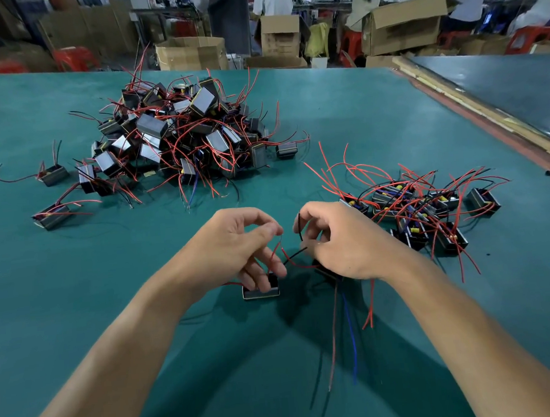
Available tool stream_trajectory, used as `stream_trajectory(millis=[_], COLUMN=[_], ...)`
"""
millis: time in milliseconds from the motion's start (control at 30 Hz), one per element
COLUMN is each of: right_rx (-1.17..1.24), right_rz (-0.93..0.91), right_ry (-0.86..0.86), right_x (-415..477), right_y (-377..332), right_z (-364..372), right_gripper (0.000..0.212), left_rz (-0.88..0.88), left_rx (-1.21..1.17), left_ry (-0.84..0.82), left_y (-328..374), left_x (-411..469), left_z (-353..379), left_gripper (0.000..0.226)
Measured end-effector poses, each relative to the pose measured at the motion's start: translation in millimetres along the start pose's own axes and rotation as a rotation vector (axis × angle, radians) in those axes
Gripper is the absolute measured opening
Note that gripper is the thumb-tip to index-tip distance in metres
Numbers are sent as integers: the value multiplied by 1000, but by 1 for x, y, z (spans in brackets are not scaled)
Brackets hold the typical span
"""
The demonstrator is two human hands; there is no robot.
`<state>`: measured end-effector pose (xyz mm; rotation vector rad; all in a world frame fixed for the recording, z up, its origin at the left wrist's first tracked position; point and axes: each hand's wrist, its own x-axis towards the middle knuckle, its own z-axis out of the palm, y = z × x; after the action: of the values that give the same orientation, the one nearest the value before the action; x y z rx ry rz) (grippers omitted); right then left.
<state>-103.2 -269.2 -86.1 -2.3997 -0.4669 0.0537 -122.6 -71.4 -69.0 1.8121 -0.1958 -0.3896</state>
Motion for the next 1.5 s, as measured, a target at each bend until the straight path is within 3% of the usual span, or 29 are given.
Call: stream_trajectory(millis=[100,267,433,567,900,1100,1300,1500], right_rx=[19,25,40,33,24,61,122,228], right_rz=[5,-30,-9,-3,27,10,-25,-32], right_ry=[8,8,-3,-13,-18,-18,51,96], right_x=[2,2,0,0,-4,-4,-2,-1], right_y=[1,1,1,0,-6,-8,-6,-8], right_z=[1,2,2,3,1,1,3,8], right_gripper=[12,5,37,42,52,42,24,26], left_rz=[75,134,204,226,223,245,237,245], left_rx=[93,116,155,250,226,213,161,153], left_ry=[51,-50,-19,90,160,180,173,180], left_y=[-7,-9,-9,-9,-11,-10,-8,-8], left_x=[3,1,2,4,6,6,5,4], left_z=[-2,-1,-1,0,-3,-2,-1,-2], left_gripper=[3,9,30,46,37,24,24,23])
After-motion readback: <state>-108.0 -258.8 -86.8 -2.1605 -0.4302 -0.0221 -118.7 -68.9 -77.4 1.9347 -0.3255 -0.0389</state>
